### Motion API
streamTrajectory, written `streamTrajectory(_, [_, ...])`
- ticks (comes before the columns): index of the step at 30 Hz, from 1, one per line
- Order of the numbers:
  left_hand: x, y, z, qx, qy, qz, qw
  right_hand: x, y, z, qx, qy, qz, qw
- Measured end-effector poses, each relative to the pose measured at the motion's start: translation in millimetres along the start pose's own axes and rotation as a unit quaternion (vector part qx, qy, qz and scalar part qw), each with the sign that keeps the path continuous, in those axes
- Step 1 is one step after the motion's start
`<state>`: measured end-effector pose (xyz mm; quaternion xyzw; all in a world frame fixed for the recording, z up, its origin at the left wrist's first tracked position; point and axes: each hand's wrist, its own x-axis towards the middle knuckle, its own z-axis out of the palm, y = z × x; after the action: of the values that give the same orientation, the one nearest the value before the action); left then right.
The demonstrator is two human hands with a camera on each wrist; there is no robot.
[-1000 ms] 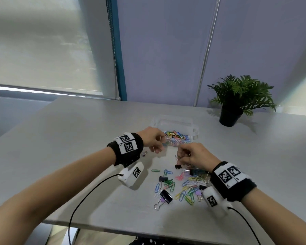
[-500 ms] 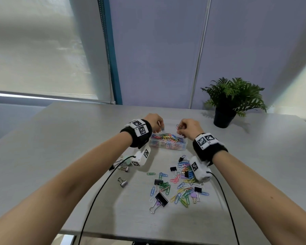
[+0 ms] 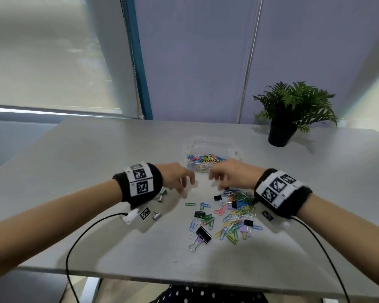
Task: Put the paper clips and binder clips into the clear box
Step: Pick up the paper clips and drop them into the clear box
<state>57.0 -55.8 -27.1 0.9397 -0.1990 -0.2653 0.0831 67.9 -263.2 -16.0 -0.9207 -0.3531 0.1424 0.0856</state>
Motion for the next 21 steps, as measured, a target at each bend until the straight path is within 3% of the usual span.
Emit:
streamTrajectory(3, [-3, 9, 21, 0.041, -0.038, 0.049, 0.997, -24, -17, 16, -0.033, -0.066, -0.040, 0.996])
streamTrajectory(8, [8, 21, 26, 0.110, -0.036, 0.137, 0.984, -40, -30, 37, -0.085, -0.103, -0.083, 0.988])
streamTrajectory(16, [19, 16, 23, 0.095, 0.000, 0.158, 0.983, -29, -27, 53, -0.090, -0.034, -0.118, 0.988])
streamTrajectory(21, [17, 16, 26, 0.104, 0.029, 0.171, 0.979, -19, -25, 54, -0.074, -0.033, -0.095, 0.992])
